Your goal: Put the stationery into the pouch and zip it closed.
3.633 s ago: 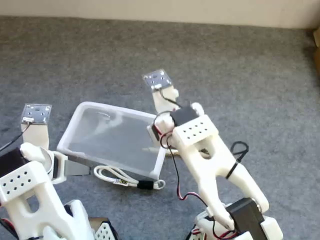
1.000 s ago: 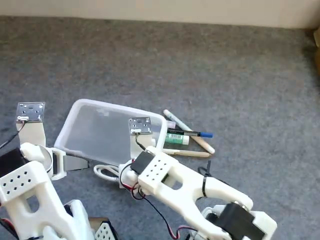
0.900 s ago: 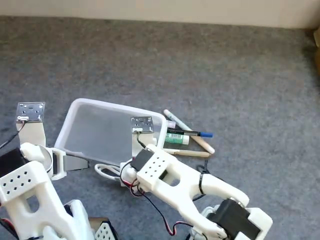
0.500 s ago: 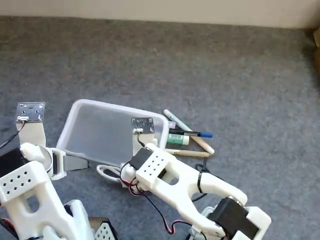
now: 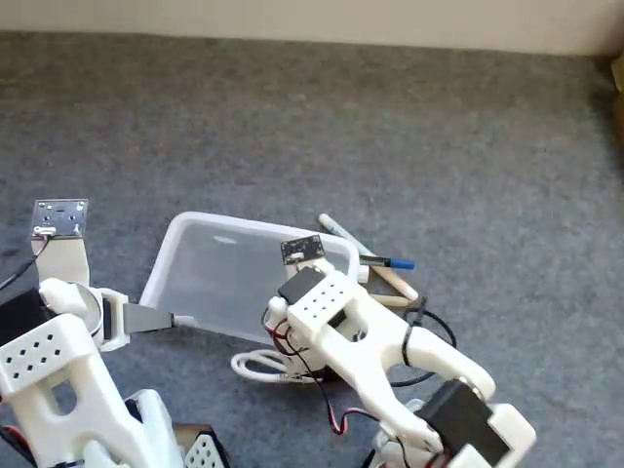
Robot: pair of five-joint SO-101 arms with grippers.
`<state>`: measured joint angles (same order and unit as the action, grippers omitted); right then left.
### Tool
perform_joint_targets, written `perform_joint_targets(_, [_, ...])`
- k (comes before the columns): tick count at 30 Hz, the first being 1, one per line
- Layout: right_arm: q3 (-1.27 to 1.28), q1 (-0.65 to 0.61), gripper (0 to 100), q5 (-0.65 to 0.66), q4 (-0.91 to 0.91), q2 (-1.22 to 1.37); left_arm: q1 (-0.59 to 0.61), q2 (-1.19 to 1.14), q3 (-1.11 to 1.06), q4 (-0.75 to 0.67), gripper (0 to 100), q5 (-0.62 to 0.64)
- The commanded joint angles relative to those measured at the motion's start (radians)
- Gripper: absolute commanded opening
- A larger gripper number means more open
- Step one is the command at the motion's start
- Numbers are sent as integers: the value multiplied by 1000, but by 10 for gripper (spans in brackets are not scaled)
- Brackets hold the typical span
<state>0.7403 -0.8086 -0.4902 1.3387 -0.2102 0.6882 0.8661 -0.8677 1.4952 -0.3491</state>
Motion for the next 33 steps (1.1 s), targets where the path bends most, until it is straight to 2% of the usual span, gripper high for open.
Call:
perform_joint_targets(1, [-12, 18, 228, 15, 41, -171, 5, -2, 4, -12, 425, 8])
perform_joint_targets(4, [-5, 21, 228, 15, 36, -275, 5, -2, 4, -12, 425, 8])
perform_joint_targets(8, [45, 22, 228, 17, 19, -288, 4, -2, 4, -12, 425, 8])
perform_joint_targets(14, [108, 22, 228, 17, -156, -203, 4, -2, 4, -12, 425, 8])
perform_joint_targets(20, [104, 22, 228, 18, -228, -77, 4, -2, 4, -12, 425, 8])
perform_joint_targets(33, [-243, 16, 228, 83, -252, 53, 4, -2, 4, -12, 425, 8])
